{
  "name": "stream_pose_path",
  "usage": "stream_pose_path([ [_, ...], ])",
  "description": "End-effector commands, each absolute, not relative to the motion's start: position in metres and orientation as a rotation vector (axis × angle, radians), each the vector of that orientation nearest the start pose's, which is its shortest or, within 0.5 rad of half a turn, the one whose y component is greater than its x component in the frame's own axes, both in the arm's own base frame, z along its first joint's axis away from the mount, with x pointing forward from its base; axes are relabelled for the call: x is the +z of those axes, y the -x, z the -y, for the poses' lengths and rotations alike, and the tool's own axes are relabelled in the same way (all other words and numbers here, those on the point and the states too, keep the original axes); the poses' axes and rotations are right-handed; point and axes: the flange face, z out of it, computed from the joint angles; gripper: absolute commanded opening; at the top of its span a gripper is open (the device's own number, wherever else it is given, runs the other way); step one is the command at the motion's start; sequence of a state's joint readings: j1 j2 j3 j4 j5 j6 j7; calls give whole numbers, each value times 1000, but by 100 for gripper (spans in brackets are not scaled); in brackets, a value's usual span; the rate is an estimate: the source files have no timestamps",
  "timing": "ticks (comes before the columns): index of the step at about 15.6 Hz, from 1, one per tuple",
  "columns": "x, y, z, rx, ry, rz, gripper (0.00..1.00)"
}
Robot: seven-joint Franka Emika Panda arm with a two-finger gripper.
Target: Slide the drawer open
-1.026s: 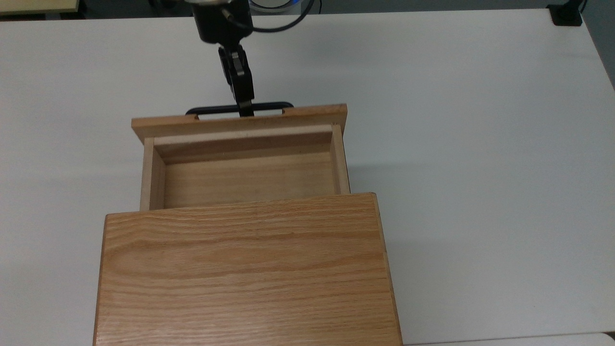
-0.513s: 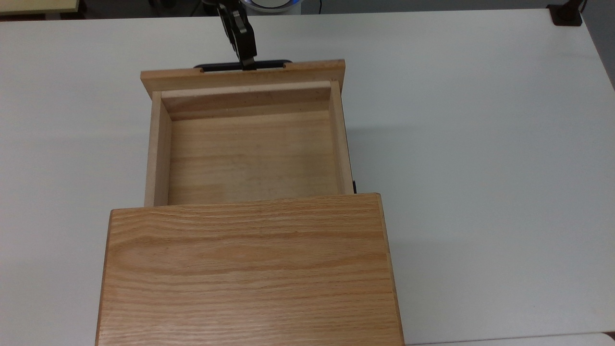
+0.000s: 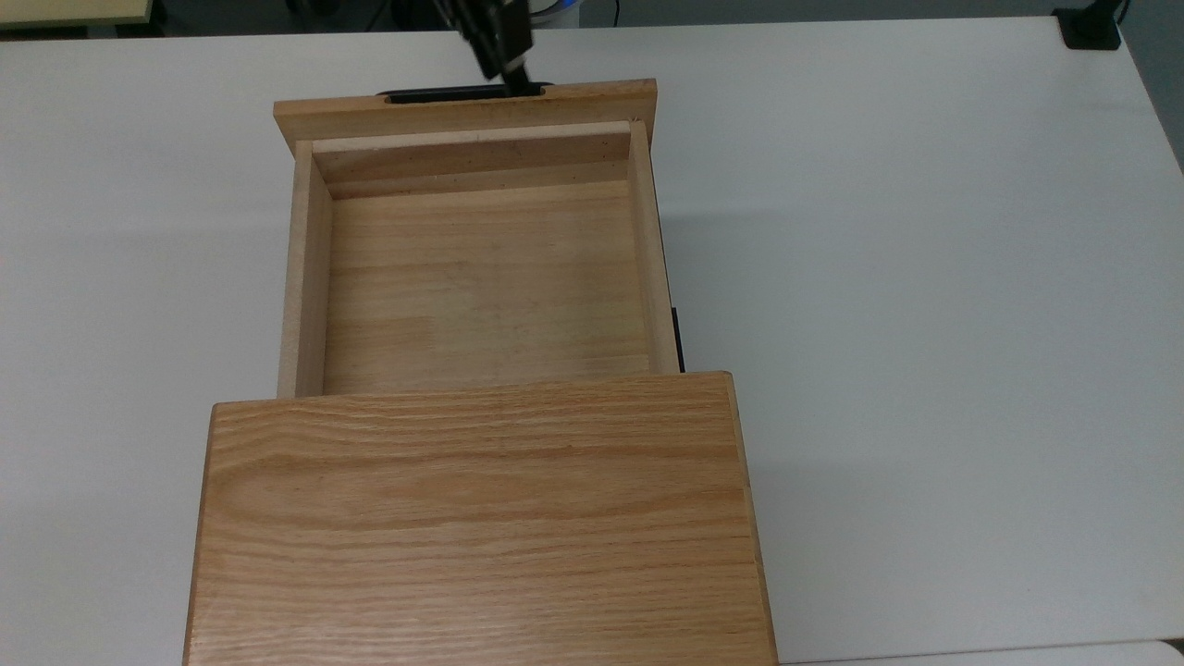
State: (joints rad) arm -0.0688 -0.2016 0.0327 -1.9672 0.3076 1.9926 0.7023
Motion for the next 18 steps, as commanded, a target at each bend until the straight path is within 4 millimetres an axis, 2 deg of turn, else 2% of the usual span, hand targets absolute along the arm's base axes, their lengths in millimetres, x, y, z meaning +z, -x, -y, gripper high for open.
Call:
stream_pose_path([
  [1,642,-515,3,-145,2731,-824,100],
  [4,668,-511,2,-125,2979,-499,100],
  [5,670,-510,-2,-111,3046,-390,100],
  [7,657,-517,-19,-50,3158,-216,100],
  [9,643,-533,-26,-7,3205,-177,100],
  [11,643,-545,-27,-14,3202,-159,100],
  [18,639,-548,-34,-3,3207,-73,100],
])
